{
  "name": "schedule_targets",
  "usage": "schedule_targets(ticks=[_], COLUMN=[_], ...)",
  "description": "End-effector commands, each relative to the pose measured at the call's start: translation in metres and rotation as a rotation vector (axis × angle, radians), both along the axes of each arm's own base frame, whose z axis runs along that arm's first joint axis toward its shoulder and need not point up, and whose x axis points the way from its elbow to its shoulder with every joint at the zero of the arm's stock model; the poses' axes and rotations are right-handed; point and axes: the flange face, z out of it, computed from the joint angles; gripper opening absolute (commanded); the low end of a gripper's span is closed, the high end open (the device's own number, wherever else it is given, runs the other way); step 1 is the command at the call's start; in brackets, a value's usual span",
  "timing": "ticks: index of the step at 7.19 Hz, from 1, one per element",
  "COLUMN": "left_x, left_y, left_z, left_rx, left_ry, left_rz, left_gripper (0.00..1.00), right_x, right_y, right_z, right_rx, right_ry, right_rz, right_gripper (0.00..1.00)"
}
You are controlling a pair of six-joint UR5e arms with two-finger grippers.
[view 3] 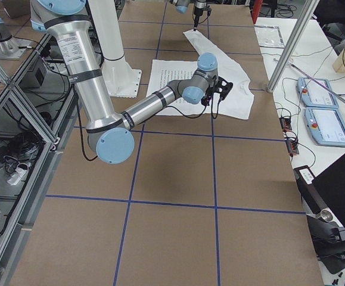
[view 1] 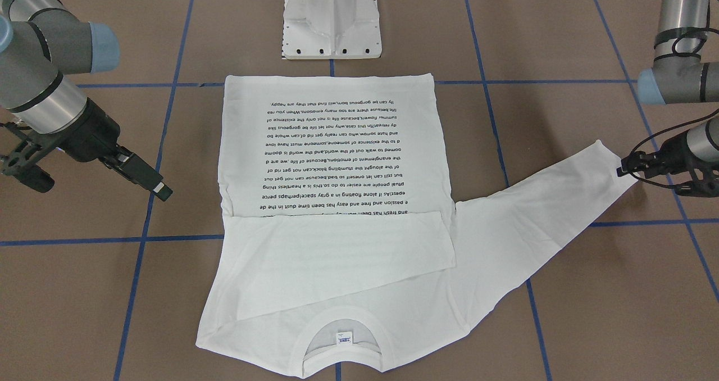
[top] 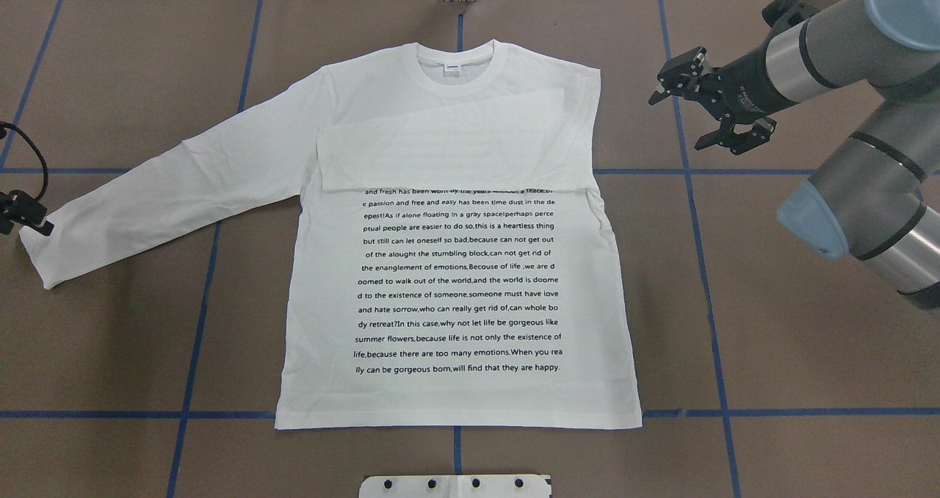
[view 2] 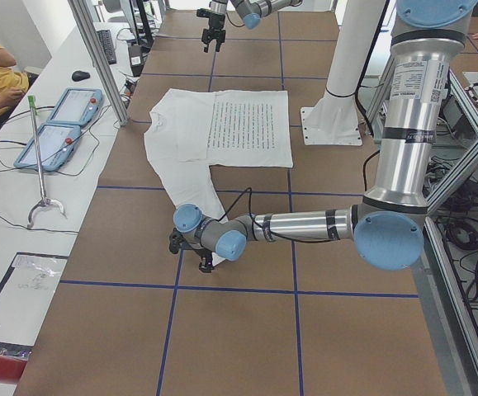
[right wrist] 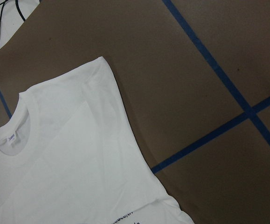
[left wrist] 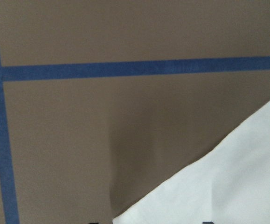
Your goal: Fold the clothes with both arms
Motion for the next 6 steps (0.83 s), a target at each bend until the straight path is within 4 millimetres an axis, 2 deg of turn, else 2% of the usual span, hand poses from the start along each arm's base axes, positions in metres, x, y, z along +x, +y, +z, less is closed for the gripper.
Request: schedule_targets(ticks=[1, 2, 3, 4, 5, 6], left_x=[0.003, 0.003, 0.003, 0.003, 0.003, 0.003], left_y=[0.003, 0.004, 0.004, 0.002, 0.001, 0.004], left_z=[0.005, 0.006, 0.002, -0.008, -0.03, -0.066], left_rx=[0.012, 0.012, 0.022, 0.036, 0.073, 0.112], left_ry=[0.002, 0.002, 0.006, 0.016, 0.039, 0.081], left_rz=[0.008, 0.009, 0.012, 0.012, 0.013, 0.017], left_gripper=[0.55, 0.04, 0.0, 0.0, 0.0, 0.0], right_x=[0.0, -0.001, -0.001, -0.002, -0.002, -0.001], right_y=[0.0, 0.0, 0.0, 0.001, 0.001, 0.001], right_z=[0.0, 0.0, 0.001, 0.002, 0.002, 0.002], right_rx=[-0.002, -0.001, 0.0, -0.001, -0.002, -0.001], right_ry=[0.001, 0.004, 0.004, 0.006, 0.006, 0.006], right_rz=[-0.002, 0.002, 0.003, 0.003, 0.003, 0.003], right_gripper=[1.0, 1.0, 1.0, 1.0, 1.0, 1.0])
